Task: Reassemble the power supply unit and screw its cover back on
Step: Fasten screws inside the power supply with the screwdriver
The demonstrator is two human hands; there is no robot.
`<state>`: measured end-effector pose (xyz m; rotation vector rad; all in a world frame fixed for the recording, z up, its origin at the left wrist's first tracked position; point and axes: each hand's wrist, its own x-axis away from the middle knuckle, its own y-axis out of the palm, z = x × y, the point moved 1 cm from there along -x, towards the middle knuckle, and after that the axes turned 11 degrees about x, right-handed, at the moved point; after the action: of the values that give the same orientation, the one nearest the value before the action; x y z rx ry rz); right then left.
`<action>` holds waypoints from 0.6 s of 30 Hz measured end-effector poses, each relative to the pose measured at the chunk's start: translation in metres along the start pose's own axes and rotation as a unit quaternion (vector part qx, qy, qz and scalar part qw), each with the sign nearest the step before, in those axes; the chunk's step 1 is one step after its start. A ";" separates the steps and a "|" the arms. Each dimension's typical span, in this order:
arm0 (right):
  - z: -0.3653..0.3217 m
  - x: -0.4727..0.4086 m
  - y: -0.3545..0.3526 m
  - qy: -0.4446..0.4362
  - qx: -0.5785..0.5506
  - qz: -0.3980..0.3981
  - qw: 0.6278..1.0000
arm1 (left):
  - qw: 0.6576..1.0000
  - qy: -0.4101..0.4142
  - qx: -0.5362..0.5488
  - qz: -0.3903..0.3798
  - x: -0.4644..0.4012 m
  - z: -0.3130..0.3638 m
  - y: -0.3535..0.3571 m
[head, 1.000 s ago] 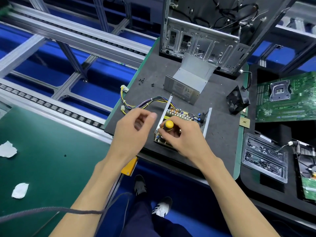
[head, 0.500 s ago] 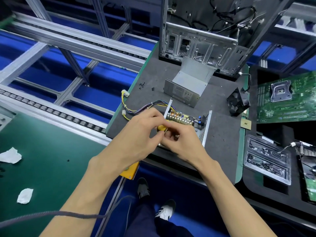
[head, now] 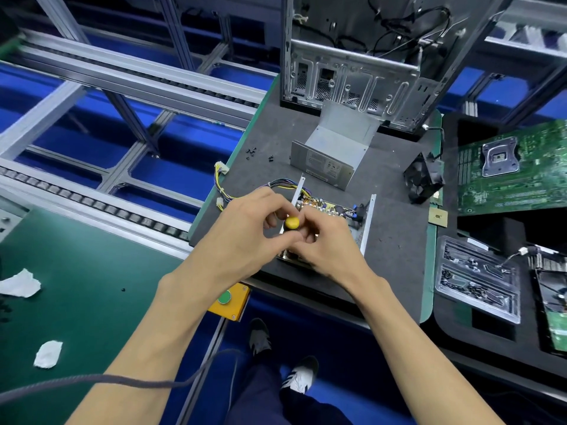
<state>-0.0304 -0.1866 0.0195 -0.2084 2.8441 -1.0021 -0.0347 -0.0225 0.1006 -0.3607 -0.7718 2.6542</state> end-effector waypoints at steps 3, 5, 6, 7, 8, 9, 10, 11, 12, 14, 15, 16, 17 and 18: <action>-0.002 0.000 -0.003 -0.016 -0.015 -0.018 1.000 | 1.000 0.005 -0.001 -0.017 -0.002 -0.002 -0.001; -0.002 0.000 -0.005 -0.037 -0.025 -0.029 0.999 | 0.999 0.012 -0.002 -0.040 -0.002 -0.001 -0.002; -0.001 0.001 -0.006 -0.043 -0.021 -0.028 0.998 | 0.999 0.015 -0.003 -0.046 -0.002 -0.001 -0.003; -0.001 0.000 -0.006 -0.041 -0.018 -0.026 0.999 | 0.999 0.014 -0.005 -0.046 -0.001 -0.001 -0.002; 0.000 0.000 -0.005 -0.034 -0.013 -0.022 0.999 | 0.999 0.008 -0.005 -0.037 -0.001 -0.001 0.000; 0.000 -0.001 -0.004 -0.024 -0.008 -0.018 1.000 | 1.000 -0.001 -0.005 -0.023 -0.001 0.000 0.001; 0.001 -0.001 -0.003 -0.016 -0.001 -0.010 1.000 | 1.000 -0.007 -0.006 -0.009 -0.001 0.000 0.002; 0.001 -0.002 -0.001 -0.015 0.007 -0.002 1.000 | 1.000 -0.008 -0.009 -0.002 -0.001 0.000 0.003; 0.001 -0.002 0.000 -0.018 0.011 0.004 1.000 | 1.000 -0.006 -0.014 -0.005 -0.002 0.000 0.003; 0.001 0.001 0.001 -0.033 0.001 -0.004 0.999 | 0.999 0.006 -0.020 -0.032 -0.002 0.000 0.001; 0.002 0.002 0.001 -0.038 -0.009 -0.011 0.999 | 0.999 0.013 -0.020 -0.048 -0.001 0.000 0.000; 0.003 0.004 0.001 -0.042 -0.021 -0.020 0.999 | 0.998 0.019 -0.019 -0.061 -0.001 0.000 -0.001; 0.005 0.004 0.002 -0.040 -0.026 -0.025 0.999 | 0.997 0.019 -0.017 -0.069 0.000 -0.001 -0.001; 0.006 0.005 0.001 -0.037 -0.028 -0.026 0.999 | 0.997 0.015 -0.015 -0.069 0.000 -0.001 0.000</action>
<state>-0.0345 -0.1899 0.0136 -0.3201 2.8159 -0.9042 -0.0349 -0.0222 0.1000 -0.3419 -0.7992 2.5060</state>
